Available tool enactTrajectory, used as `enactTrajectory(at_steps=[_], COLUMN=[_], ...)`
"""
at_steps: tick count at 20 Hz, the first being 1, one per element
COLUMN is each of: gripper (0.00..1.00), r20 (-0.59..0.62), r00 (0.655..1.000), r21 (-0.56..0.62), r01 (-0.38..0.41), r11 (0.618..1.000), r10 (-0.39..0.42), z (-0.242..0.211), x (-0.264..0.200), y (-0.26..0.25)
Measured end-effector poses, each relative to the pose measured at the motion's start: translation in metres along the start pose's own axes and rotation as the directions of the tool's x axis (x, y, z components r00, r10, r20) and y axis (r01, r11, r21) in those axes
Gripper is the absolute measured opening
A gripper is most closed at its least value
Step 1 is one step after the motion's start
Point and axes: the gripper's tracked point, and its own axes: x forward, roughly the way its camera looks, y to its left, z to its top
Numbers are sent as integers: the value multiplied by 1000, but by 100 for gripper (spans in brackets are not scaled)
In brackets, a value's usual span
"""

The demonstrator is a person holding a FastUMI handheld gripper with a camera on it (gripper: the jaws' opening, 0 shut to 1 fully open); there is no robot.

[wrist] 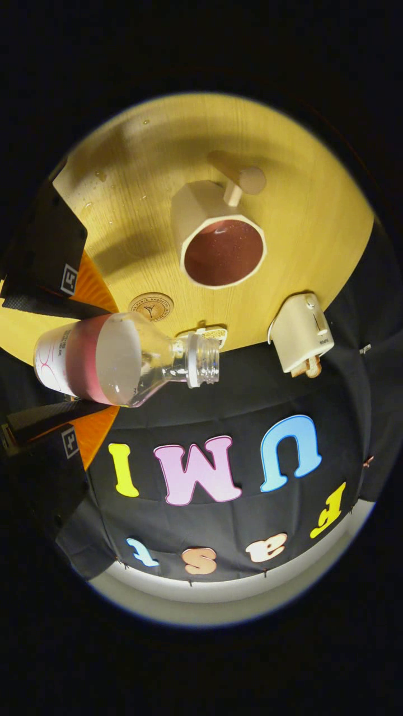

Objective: Take the bottle from table, then pour the juice into the cup, finally place the bottle on the coaster

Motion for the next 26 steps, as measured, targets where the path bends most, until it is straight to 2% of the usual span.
enactTrajectory(at_steps=[8, 26], gripper=[69, 69], r20=[-13, -29], r00=[1000, 998], r21=[-161, -347], r01=[-23, -57], r11=[987, 936], r10=[21, 50], z=[4, 1], x=[7, 16], y=[12, 24])
